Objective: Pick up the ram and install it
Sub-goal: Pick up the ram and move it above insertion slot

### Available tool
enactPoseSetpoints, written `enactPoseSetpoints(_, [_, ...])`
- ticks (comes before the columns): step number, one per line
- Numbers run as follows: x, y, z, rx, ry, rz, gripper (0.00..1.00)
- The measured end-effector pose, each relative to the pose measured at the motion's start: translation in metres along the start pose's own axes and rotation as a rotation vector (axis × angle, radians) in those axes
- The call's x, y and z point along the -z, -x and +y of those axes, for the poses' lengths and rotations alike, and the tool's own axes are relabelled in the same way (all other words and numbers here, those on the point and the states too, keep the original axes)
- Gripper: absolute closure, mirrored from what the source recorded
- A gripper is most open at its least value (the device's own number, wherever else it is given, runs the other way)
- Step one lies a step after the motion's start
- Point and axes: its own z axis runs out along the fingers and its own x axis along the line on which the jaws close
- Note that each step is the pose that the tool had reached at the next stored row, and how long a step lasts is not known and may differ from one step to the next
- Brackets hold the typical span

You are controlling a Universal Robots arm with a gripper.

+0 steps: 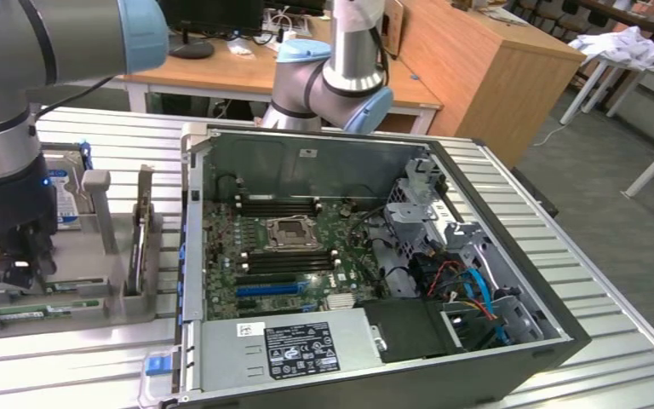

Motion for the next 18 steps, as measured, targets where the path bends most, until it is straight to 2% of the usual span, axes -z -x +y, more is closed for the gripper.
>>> enactPoseSetpoints(18, [-0.0262, -0.004, -0.0007, 0.001, 0.0002, -0.0028, 0.64])
